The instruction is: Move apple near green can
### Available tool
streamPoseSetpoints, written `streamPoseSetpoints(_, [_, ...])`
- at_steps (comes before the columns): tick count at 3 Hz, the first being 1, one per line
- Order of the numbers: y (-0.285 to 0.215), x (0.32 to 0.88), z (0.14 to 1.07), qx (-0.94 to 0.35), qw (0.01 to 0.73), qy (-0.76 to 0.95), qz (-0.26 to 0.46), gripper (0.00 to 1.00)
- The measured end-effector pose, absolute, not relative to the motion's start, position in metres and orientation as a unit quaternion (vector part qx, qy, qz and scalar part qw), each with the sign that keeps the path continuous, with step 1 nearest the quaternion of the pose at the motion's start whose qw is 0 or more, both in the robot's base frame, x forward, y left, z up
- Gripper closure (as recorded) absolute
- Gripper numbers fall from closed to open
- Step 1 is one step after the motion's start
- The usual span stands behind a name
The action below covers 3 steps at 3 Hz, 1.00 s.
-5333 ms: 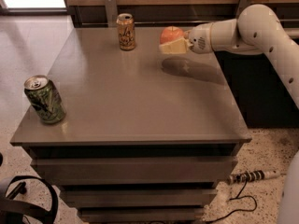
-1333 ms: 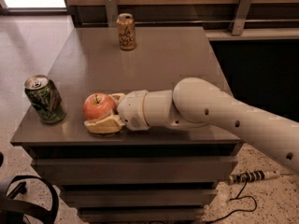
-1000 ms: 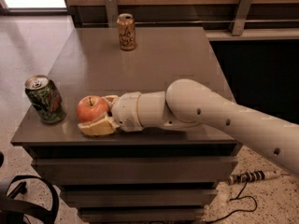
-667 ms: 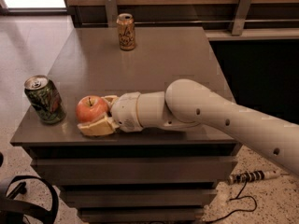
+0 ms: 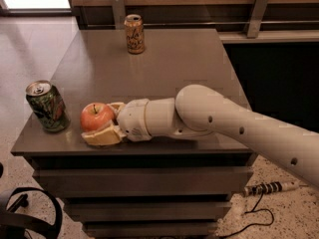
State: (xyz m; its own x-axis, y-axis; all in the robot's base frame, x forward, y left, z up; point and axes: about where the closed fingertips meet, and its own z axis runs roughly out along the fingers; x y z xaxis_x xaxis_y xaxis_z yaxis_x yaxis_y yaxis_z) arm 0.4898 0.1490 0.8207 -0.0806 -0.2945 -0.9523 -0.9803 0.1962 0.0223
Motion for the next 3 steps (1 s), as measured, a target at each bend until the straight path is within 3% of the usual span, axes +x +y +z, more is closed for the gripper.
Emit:
streamPoseSetpoints(1, [0.1505, 0.4888, 0.8209, -0.508, 0.450, 0.628, 0.381, 0.13])
streamPoseSetpoints(2, [0.1522, 0.4878, 0.8212, -0.509, 0.449, 0.627, 0.382, 0.00])
streamPoseSetpoints(3, [0.1522, 0.4877, 0.8212, -0.509, 0.449, 0.627, 0.382, 0.00])
